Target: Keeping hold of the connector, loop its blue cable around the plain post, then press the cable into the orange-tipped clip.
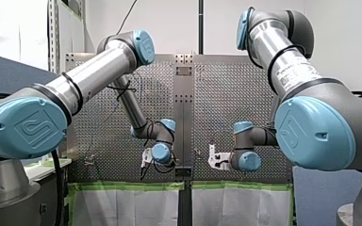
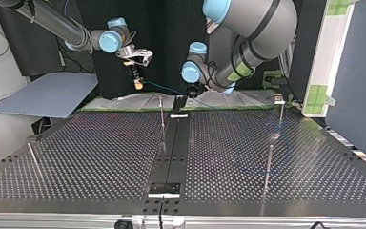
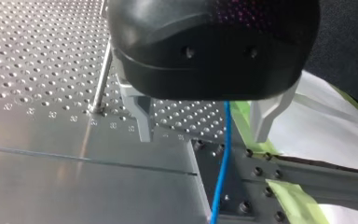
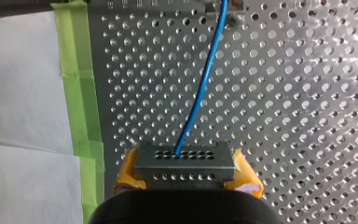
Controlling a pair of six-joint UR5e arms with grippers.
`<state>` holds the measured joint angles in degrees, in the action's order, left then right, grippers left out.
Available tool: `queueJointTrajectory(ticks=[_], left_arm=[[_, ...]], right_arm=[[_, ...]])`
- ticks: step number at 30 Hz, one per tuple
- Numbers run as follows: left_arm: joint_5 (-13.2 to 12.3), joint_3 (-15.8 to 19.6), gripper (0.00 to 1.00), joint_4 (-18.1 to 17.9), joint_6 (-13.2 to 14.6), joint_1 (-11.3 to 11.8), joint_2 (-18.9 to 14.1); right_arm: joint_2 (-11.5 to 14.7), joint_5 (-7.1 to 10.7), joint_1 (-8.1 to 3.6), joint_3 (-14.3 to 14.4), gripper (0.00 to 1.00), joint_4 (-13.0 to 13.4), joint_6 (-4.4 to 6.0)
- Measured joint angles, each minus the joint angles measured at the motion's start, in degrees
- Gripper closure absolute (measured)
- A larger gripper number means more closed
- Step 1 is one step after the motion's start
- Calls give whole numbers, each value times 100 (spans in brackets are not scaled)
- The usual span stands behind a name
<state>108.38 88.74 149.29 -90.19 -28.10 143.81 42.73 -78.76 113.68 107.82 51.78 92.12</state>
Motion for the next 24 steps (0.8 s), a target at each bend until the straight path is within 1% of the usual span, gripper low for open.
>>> queueJointTrajectory(ticks=[1, 2, 3, 4, 5, 6, 7, 8, 9, 10, 13, 18, 24], left_arm=[[3, 0, 10, -18, 4, -6, -1], [6, 0, 31, -31, 6, -11, -1], [10, 0, 31, -40, 8, -16, 0], [14, 0, 52, -50, 9, -21, -1], [18, 0, 65, -55, 7, -24, 0], [21, 0, 65, -58, 3, -26, 0], [24, 0, 83, -61, -3, -28, 0], [25, 0, 93, -62, -10, -29, 0], [26, 1, 93, -63, -16, -29, 0], [27, 0, 100, -62, -22, -30, 0], [52, 1, 100, -55, -34, -31, -3], [93, 14, 100, -61, -34, -42, 0], [101, 17, 100, -65, -21, -92, 0]], right_arm=[[0, 8, 0, -1, 100, 0, 0], [0, 14, 0, -1, 100, 0, 1], [-1, 19, 0, 0, 100, 0, 1], [-2, 22, -1, -1, 100, 0, 1], [-2, 23, -4, -1, 100, -1, 1], [-2, 24, -6, -1, 100, -1, 1], [-2, 24, -11, -1, 100, -4, 1], [-1, 23, -17, -1, 100, -9, 1], [0, 18, -23, -1, 100, -19, 1], [0, 14, -28, -1, 100, -26, 1], [-1, -11, -42, -1, 100, -45, 1], [-1, -116, -70, -2, 100, -64, 1], [1, -153, -96, -2, 100, -94, -13]])
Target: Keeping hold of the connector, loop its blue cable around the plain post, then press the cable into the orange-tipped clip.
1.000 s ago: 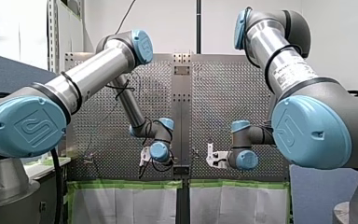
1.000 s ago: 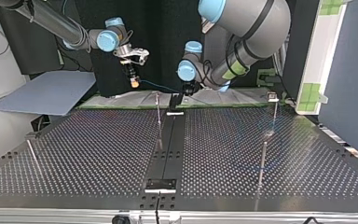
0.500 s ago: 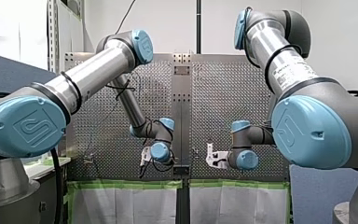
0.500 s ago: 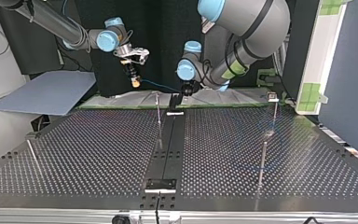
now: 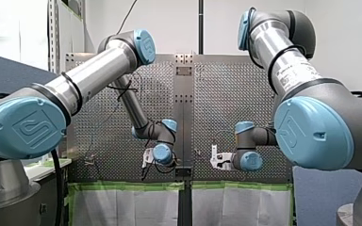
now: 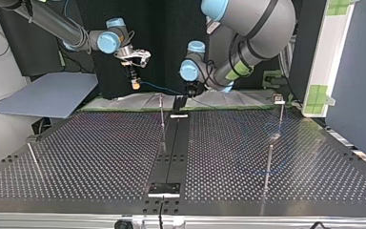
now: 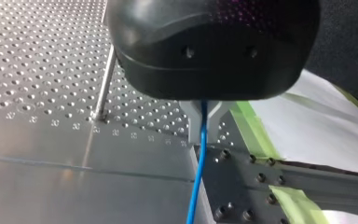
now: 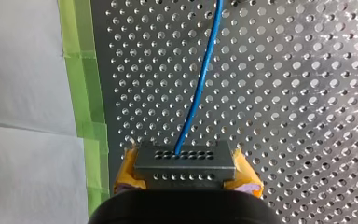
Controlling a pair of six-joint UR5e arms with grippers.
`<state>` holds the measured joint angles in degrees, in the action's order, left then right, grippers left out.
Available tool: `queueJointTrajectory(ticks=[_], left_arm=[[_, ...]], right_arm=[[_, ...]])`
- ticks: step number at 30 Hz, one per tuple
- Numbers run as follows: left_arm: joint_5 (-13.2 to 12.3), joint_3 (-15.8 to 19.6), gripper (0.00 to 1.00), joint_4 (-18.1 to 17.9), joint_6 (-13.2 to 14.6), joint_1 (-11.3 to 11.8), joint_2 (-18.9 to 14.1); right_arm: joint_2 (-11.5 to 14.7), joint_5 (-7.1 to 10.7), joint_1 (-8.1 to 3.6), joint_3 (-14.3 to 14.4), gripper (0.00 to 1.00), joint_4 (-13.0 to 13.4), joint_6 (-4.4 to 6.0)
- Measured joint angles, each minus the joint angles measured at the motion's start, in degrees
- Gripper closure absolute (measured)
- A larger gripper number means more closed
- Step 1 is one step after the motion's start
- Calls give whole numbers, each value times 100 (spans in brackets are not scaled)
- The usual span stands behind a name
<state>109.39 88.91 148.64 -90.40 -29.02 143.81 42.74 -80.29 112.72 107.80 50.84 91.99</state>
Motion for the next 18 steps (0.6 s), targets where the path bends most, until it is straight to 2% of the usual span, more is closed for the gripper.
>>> queueJointTrajectory(ticks=[12, 18], left_arm=[[30, 145, 100, -163, 10, -156, -2], [206, 223, 100, -232, -15, -240, 0]], right_arm=[[-1, -5, -8, 0, 100, -12, -12], [-4, -48, -8, 1, 100, -18, -20]])
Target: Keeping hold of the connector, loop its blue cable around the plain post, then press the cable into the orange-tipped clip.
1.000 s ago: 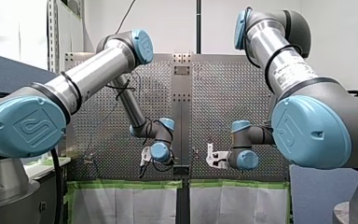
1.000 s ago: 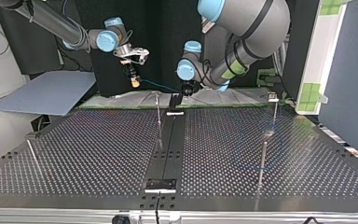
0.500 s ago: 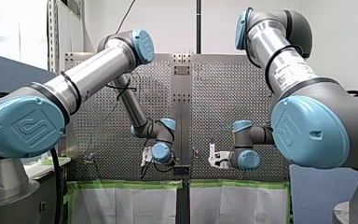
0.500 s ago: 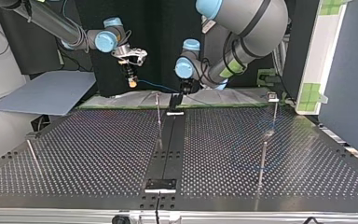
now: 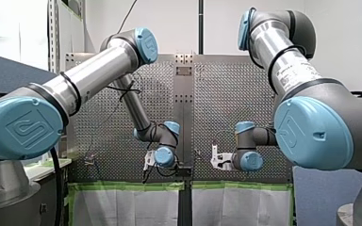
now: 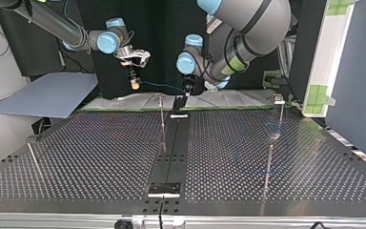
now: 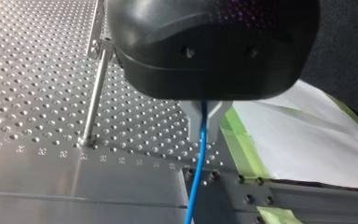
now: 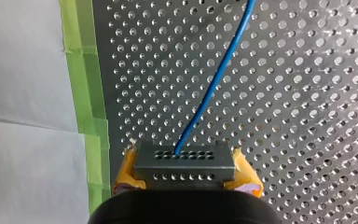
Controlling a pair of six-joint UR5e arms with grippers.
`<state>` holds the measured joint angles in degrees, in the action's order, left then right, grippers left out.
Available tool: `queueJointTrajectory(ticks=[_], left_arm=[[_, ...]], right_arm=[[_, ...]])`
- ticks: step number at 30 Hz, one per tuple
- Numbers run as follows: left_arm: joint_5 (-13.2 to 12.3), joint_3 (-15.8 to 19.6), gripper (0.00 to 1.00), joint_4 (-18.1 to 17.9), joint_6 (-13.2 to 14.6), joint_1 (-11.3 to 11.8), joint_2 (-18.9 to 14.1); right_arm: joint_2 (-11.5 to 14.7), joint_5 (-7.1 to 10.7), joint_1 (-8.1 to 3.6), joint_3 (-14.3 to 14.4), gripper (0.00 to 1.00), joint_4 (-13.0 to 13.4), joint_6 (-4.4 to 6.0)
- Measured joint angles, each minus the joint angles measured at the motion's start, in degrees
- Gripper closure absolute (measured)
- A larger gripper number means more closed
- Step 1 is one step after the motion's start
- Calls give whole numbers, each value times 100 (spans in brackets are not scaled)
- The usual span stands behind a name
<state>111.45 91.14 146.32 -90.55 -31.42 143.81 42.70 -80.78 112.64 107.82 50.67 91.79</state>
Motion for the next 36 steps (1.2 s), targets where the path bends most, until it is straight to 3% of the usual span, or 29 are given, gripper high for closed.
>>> queueJointTrajectory(ticks=[11, 24, 36], left_arm=[[249, 13, 100, -84, -11, -222, -2], [266, -24, 100, -332, -136, -326, -2], [246, -265, 100, -294, -181, -344, 0]], right_arm=[[-1, -146, -64, -1, 100, 21, 31], [-1, -191, -429, -1, 100, 207, 129], [-1, -179, -582, -43, 100, 233, 156]])
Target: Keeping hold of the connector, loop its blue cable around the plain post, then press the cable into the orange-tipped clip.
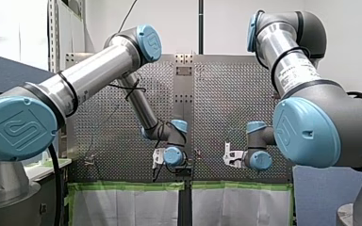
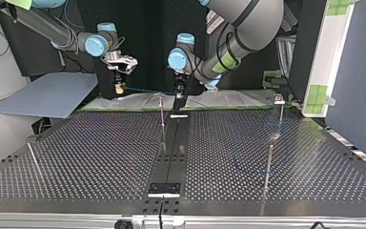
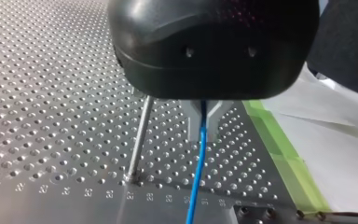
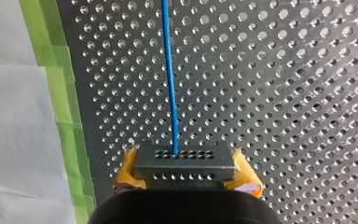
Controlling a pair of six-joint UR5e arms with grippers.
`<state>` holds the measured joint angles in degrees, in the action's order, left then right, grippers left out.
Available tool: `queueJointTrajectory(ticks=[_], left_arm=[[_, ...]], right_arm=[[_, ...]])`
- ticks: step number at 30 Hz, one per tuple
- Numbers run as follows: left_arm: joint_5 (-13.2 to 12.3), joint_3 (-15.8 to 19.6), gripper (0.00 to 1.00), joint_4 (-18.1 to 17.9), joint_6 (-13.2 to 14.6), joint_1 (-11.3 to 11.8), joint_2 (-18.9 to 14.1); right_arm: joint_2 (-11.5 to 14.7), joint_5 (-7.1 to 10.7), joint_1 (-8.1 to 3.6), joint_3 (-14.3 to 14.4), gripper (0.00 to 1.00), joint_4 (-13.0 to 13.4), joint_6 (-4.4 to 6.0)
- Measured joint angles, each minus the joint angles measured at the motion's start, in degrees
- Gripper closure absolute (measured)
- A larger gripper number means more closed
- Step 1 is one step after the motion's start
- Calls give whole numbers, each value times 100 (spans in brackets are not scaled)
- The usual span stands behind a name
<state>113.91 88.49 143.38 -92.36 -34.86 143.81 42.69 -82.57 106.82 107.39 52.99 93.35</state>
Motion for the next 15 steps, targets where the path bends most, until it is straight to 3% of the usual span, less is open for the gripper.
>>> queueJointTrajectory(ticks=[15], left_arm=[[-153, -36, 100, 109, -20, -159, 93]], right_arm=[[0, 204, 0, -89, 100, -68, -3]])
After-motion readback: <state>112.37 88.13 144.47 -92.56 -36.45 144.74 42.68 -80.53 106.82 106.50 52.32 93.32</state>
